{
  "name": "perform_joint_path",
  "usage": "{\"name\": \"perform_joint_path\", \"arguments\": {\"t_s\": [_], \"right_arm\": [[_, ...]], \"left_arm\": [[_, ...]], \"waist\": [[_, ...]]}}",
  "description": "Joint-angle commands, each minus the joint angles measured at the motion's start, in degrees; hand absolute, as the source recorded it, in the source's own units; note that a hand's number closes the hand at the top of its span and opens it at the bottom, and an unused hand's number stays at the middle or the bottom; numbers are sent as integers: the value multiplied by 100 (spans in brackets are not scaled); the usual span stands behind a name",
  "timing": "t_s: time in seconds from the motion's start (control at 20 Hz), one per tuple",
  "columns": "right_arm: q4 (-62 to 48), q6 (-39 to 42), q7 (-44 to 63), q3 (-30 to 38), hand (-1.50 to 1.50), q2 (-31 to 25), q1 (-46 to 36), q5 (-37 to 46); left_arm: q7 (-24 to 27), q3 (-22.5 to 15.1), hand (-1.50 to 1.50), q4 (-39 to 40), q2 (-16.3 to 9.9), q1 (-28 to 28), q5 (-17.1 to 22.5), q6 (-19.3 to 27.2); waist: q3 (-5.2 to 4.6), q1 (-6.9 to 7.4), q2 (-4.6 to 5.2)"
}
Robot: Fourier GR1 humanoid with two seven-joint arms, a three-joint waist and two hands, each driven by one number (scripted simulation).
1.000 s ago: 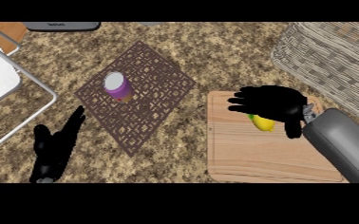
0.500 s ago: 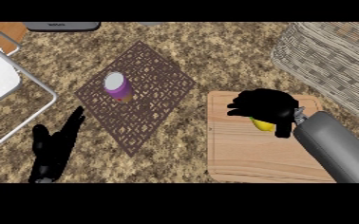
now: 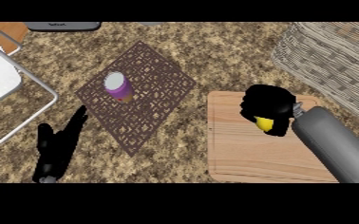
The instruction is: Pick the lemon from the cutting board and place it in the basket
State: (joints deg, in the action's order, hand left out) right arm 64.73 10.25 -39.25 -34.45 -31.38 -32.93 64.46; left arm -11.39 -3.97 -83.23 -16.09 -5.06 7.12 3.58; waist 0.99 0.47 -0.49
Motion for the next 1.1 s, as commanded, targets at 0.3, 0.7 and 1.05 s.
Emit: {"name": "perform_joint_path", "arguments": {"t_s": [0.3,0.7,1.05], "right_arm": [[-993,362,2352,1440,150,746,-169,-251],[-1333,-397,5941,3449,150,1693,-721,-877],[-397,-3106,7721,4644,150,2489,-1833,-934]], "left_arm": [[-300,59,0,110,71,-240,33,42],[-373,31,0,-141,47,-376,72,-18],[-370,63,0,-45,-45,-485,39,-103]], "waist": [[-101,-79,93],[-94,-138,43],[-114,43,27]]}}
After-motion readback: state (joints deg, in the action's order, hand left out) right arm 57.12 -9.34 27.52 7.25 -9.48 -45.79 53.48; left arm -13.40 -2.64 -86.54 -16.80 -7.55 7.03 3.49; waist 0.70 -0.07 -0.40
